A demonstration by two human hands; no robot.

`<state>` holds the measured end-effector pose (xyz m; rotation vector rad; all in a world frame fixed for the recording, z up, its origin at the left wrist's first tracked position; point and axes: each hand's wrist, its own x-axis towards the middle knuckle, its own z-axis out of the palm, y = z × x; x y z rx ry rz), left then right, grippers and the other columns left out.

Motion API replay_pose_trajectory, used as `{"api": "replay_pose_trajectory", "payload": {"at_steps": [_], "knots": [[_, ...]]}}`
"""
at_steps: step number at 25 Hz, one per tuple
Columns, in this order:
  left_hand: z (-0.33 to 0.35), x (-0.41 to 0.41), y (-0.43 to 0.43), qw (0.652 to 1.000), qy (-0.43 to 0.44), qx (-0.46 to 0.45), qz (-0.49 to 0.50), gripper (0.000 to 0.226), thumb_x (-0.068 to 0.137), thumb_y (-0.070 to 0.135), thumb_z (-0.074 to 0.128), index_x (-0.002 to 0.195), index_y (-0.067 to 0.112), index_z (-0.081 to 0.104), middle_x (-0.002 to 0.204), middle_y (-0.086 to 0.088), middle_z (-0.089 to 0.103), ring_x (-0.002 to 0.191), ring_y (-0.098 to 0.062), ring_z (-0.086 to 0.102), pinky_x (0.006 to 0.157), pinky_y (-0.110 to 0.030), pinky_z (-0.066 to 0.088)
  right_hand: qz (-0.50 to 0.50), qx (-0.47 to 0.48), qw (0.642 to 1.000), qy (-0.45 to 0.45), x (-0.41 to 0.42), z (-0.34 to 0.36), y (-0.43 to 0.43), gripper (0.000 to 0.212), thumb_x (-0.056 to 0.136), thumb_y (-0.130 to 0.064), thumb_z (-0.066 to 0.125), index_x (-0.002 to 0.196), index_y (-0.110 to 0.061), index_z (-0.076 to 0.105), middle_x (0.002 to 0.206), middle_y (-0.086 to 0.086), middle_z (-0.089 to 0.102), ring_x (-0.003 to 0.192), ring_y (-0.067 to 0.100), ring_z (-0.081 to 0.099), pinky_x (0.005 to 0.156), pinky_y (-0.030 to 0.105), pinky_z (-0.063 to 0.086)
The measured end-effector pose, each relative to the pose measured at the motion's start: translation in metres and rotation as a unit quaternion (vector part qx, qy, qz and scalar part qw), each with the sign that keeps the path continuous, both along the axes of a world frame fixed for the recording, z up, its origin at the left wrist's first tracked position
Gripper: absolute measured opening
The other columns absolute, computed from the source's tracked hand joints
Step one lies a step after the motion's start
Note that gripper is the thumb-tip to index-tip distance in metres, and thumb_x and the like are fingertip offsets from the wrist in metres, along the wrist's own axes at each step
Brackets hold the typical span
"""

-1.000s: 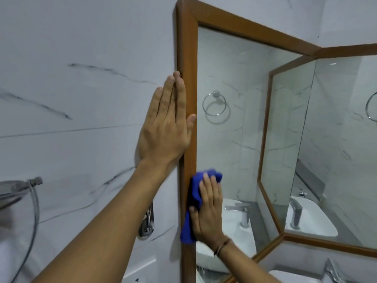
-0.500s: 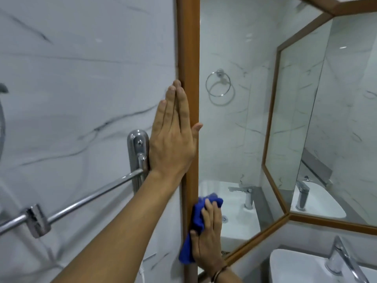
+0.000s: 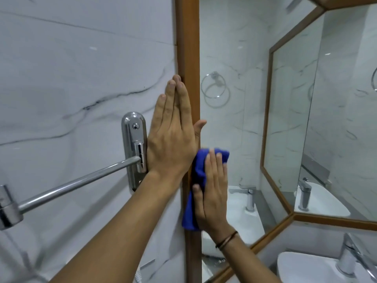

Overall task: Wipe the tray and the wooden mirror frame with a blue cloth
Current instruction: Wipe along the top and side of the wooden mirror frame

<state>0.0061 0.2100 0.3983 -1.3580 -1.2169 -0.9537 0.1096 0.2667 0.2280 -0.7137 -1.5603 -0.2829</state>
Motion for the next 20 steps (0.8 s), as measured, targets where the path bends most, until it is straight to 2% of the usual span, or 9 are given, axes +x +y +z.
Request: {"api": "replay_pose_trajectory", "payload": {"at_steps": [2, 6, 9, 11, 13, 15, 17, 18, 20], "knots": [[-0.001, -0.001, 0.002, 1.000, -0.001, 0.015, -0.007, 0.077, 0.122, 0.048, 0.028, 0.171, -0.010, 0.016, 0.181, -0.026, 0.018, 0.171, -0.031, 0.017, 0.140, -0.043, 0.020, 0.013, -0.012, 1.000, 0.014, -0.006, -0.005, -0.001, 0.067, 0.118, -0.041, 0.030, 0.178, -0.020, 0.010, 0.188, 0.002, 0.011, 0.176, 0.027, 0.012, 0.143, 0.047, 0.009], [0.000, 0.000, -0.004, 1.000, -0.009, -0.019, -0.019, 0.078, 0.122, 0.050, 0.025, 0.171, -0.010, 0.013, 0.182, -0.025, 0.013, 0.171, -0.031, 0.012, 0.141, -0.044, 0.017, 0.027, -0.035, 0.999, -0.005, -0.004, -0.071, -0.035, 0.077, 0.111, -0.035, 0.043, 0.178, -0.033, 0.005, 0.188, -0.013, 0.004, 0.176, 0.014, 0.006, 0.132, 0.060, 0.021], [-0.002, 0.001, -0.002, 1.000, -0.004, -0.004, -0.019, 0.078, 0.121, 0.051, 0.020, 0.171, -0.010, 0.014, 0.182, -0.025, 0.015, 0.171, -0.032, 0.015, 0.140, -0.044, 0.019, 0.028, 0.009, 1.000, -0.001, -0.001, 0.013, -0.013, 0.069, 0.116, -0.038, 0.037, 0.178, -0.027, 0.009, 0.188, -0.010, 0.007, 0.176, 0.021, 0.009, 0.143, 0.048, 0.012], [-0.011, -0.001, 0.004, 1.000, 0.002, 0.018, -0.014, 0.077, 0.122, 0.050, 0.018, 0.170, -0.010, 0.018, 0.181, -0.025, 0.020, 0.170, -0.032, 0.020, 0.140, -0.045, 0.022, 0.015, 0.022, 0.999, 0.020, -0.005, 0.026, 0.004, 0.065, 0.118, -0.041, 0.030, 0.178, -0.021, 0.014, 0.188, -0.005, 0.010, 0.176, 0.026, 0.012, 0.143, 0.044, 0.007], [-0.033, -0.005, 0.005, 0.999, -0.005, 0.018, -0.026, 0.074, 0.123, 0.047, 0.021, 0.170, -0.010, 0.019, 0.180, -0.026, 0.023, 0.169, -0.033, 0.022, 0.140, -0.044, 0.022, 0.036, -0.012, 0.999, 0.032, -0.012, -0.040, -0.004, 0.068, 0.115, -0.036, 0.038, 0.178, -0.024, 0.014, 0.188, -0.003, 0.013, 0.175, 0.027, 0.015, 0.142, 0.049, 0.012], [-0.062, -0.006, 0.000, 0.999, -0.007, -0.017, -0.043, 0.072, 0.123, 0.044, 0.023, 0.170, -0.010, 0.016, 0.181, -0.026, 0.020, 0.170, -0.033, 0.019, 0.141, -0.044, 0.018, 0.021, -0.077, 0.996, 0.028, -0.016, -0.147, -0.033, 0.078, 0.109, -0.030, 0.046, 0.178, -0.030, 0.010, 0.188, -0.006, 0.009, 0.176, 0.021, 0.011, 0.136, 0.061, 0.021], [-0.098, -0.006, -0.009, 0.998, 0.014, -0.059, -0.030, 0.073, 0.123, 0.044, 0.023, 0.171, -0.009, 0.010, 0.182, -0.027, 0.013, 0.171, -0.033, 0.013, 0.141, -0.045, 0.015, -0.008, -0.088, 0.996, 0.004, -0.007, -0.226, -0.054, 0.071, 0.116, -0.039, 0.037, 0.178, -0.029, 0.004, 0.188, -0.009, 0.003, 0.176, 0.015, 0.004, 0.126, 0.065, 0.024], [-0.111, -0.007, -0.010, 0.997, 0.033, -0.065, -0.013, 0.073, 0.123, 0.044, 0.024, 0.171, -0.009, 0.009, 0.182, -0.027, 0.011, 0.171, -0.034, 0.012, 0.141, -0.045, 0.014, -0.012, -0.078, 0.997, -0.009, -0.005, -0.230, -0.050, 0.068, 0.119, -0.046, 0.030, 0.178, -0.027, 0.003, 0.189, -0.008, 0.001, 0.176, 0.016, 0.002, 0.129, 0.062, 0.023], [-0.120, -0.012, -0.008, 0.997, 0.047, -0.055, -0.002, 0.073, 0.124, 0.043, 0.024, 0.171, -0.010, 0.009, 0.182, -0.028, 0.012, 0.171, -0.035, 0.012, 0.141, -0.044, 0.013, -0.022, -0.049, 0.998, -0.039, -0.004, -0.183, -0.027, 0.068, 0.119, -0.047, 0.027, 0.179, -0.022, 0.006, 0.189, -0.002, 0.005, 0.176, 0.023, 0.004, 0.141, 0.050, 0.013]]}}
